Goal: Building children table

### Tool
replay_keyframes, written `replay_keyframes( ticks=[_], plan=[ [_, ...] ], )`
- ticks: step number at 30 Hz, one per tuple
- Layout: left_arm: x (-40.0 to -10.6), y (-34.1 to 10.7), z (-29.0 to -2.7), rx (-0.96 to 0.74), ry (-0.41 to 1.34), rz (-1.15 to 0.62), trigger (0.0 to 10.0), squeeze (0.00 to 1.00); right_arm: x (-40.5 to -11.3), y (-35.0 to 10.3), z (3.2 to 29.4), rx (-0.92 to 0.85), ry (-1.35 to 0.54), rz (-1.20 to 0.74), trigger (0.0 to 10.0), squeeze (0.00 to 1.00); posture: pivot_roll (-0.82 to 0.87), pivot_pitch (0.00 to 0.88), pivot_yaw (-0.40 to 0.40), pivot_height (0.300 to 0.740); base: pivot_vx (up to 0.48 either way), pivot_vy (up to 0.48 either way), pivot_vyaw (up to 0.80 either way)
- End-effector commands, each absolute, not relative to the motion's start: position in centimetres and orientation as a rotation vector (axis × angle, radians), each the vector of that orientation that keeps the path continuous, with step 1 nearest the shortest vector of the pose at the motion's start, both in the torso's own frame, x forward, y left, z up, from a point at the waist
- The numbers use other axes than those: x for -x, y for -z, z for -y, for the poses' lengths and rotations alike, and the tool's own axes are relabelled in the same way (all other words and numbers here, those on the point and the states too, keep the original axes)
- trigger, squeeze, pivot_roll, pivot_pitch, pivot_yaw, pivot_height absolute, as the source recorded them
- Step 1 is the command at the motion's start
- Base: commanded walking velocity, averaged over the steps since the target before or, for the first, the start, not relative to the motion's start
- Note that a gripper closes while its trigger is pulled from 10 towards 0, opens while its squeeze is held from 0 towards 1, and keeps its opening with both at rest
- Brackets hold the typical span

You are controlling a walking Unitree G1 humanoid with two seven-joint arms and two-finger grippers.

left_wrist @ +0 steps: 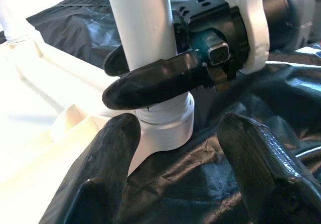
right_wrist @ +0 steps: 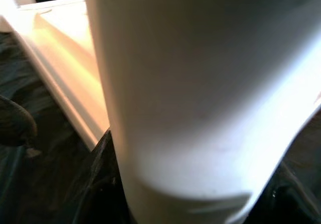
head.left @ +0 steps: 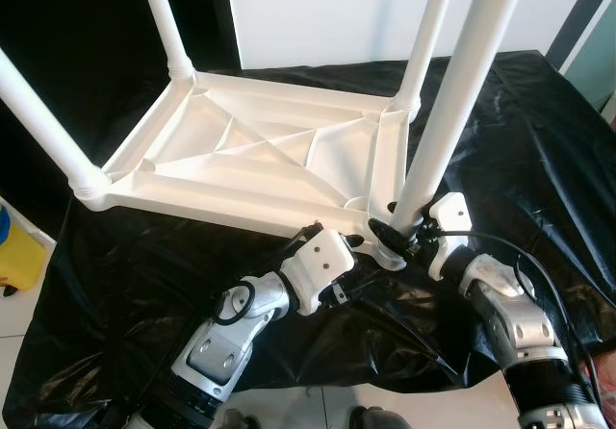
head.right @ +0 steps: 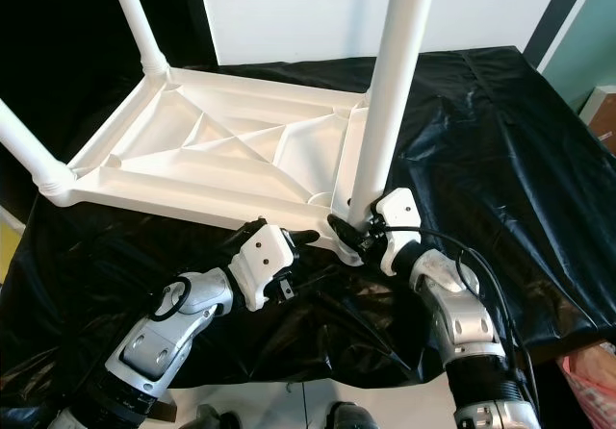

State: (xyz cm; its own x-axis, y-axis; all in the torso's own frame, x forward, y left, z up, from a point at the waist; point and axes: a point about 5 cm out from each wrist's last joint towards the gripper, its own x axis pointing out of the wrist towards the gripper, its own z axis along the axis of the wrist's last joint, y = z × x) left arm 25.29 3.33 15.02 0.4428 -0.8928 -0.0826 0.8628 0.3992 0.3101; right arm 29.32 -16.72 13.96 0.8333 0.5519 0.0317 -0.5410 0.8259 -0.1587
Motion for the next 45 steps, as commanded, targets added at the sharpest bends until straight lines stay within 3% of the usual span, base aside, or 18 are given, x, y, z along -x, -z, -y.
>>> replay_keyframes(
  ticks=[1, 11, 24, 25, 26, 30, 31, 44, 45],
  plan=[
    [-25.2, -14.7, -3.3, -0.323, 1.121, 0.091, 10.0, 0.00, -28.8, -13.1, 16.7, 0.125, -0.463, 0.045, 0.0, 0.00, -0.13, 0.127, 0.018, 0.740, 0.000, 0.000, 0.00],
    [-25.4, -14.7, -3.7, -0.309, 1.106, 0.082, 10.0, 0.00, -27.2, -12.1, 15.5, 0.036, -0.014, 0.013, 0.0, 0.00, -0.13, 0.135, 0.015, 0.740, 0.000, 0.000, 0.00],
    [-25.5, -15.2, -4.2, -0.278, 1.112, 0.087, 10.0, 0.00, -26.6, -12.2, 14.4, 0.020, 0.028, 0.011, 0.0, 0.00, -0.13, 0.135, 0.019, 0.740, 0.000, 0.000, 0.00],
    [-25.5, -15.2, -4.2, -0.278, 1.113, 0.088, 10.0, 0.00, -26.6, -12.3, 14.3, 0.013, 0.024, 0.013, 2.9, 0.00, -0.13, 0.136, 0.020, 0.740, 0.000, 0.000, 0.00],
    [-25.6, -15.2, -4.1, -0.278, 1.114, 0.089, 10.0, 0.00, -26.5, -12.5, 14.2, 0.014, 0.029, 0.015, 10.0, 0.00, -0.13, 0.136, 0.020, 0.740, 0.000, 0.000, 0.00],
    [-25.5, -15.2, -4.1, -0.276, 1.115, 0.089, 10.0, 0.00, -26.5, -12.6, 14.1, 0.014, 0.026, 0.019, 10.0, 0.00, -0.14, 0.136, 0.020, 0.740, 0.000, 0.000, 0.00],
    [-25.5, -15.2, -4.1, -0.276, 1.117, 0.090, 10.0, 0.00, -26.5, -12.9, 14.2, 0.018, 0.018, 0.035, 10.0, 1.00, -0.14, 0.133, 0.020, 0.740, 0.000, 0.000, 0.00],
    [-25.2, -15.0, -4.0, -0.276, 1.133, 0.086, 10.0, 0.00, -27.1, -14.6, 16.0, 0.043, -0.106, 0.110, 10.0, 1.00, -0.14, 0.124, 0.019, 0.740, 0.000, 0.000, 0.00],
    [-25.2, -15.0, -4.0, -0.277, 1.133, 0.085, 10.0, 0.00, -27.1, -14.7, 16.1, 0.043, -0.134, 0.108, 10.0, 0.52, -0.14, 0.124, 0.019, 0.740, 0.000, 0.000, 0.00]
  ],
)
